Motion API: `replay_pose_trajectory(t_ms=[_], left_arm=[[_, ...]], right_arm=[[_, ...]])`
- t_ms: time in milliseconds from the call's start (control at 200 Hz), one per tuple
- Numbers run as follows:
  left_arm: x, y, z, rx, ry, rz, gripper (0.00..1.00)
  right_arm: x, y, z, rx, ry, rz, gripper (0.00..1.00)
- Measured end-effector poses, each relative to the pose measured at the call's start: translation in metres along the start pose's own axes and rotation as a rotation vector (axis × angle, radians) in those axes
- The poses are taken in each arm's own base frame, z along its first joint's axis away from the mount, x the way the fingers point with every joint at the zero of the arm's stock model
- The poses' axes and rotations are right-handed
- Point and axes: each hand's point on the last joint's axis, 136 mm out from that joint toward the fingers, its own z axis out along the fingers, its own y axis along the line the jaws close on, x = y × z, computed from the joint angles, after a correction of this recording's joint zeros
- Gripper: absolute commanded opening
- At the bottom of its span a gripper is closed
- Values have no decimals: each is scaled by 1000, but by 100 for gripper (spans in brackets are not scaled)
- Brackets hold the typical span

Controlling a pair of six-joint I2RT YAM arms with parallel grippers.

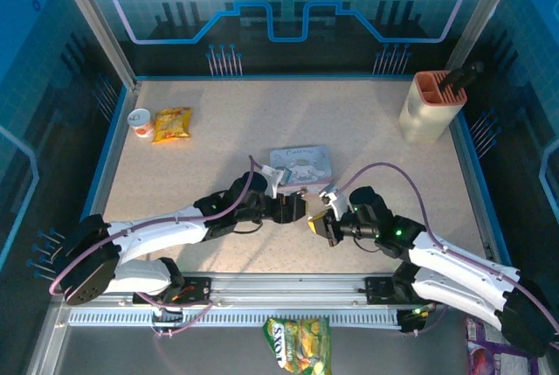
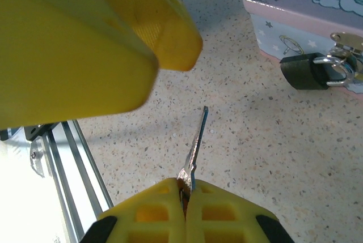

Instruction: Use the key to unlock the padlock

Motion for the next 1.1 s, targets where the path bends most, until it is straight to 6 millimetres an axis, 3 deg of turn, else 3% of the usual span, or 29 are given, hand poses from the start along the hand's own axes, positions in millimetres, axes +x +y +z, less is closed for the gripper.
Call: replay_pose_trajectory(t_ms=[215,520,1010,1095], left_arm=[[4,0,9,-9,27,-23,36],[7,-6,17,4,41,-60,7],[-6,-12,6,102,-98,-207,1],[-10,-15,2,126,-131,-244,1]], right_arm=[[-8,5,2,3,-34,-43,0],[-17,-1,0,61,-82,-62,0],[-32,3,-10,30,-212,14,0],[-38,6,-12,13,-247,34,4]])
